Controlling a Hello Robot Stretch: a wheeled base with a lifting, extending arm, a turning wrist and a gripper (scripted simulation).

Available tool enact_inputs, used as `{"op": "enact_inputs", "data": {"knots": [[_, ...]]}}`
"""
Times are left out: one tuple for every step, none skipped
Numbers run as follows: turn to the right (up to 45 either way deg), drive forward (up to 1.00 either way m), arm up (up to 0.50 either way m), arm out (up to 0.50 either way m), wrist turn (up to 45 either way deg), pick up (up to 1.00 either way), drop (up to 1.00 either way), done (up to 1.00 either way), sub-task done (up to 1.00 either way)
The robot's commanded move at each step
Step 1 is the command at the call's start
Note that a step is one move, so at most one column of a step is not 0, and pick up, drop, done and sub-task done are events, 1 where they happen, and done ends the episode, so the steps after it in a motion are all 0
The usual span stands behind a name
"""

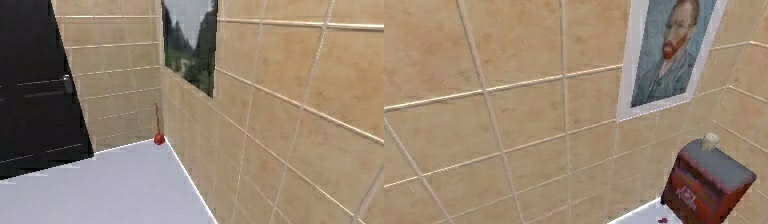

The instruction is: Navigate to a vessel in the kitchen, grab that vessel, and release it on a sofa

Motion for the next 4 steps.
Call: {"op": "enact_inputs", "data": {"knots": [[0.0, 0.30, 0.00, 0.00, 0.0, 0.00, 0.00, 0.00, 0.00], [-45.0, 0.00, 0.00, 0.00, 0.0, 0.00, 0.00, 0.00, 0.00], [-9.0, 0.00, 0.00, 0.00, 0.0, 0.00, 0.00, 0.00, 0.00], [0.0, 0.45, 0.00, 0.00, 0.0, 0.00, 0.00, 0.00, 0.00]]}}
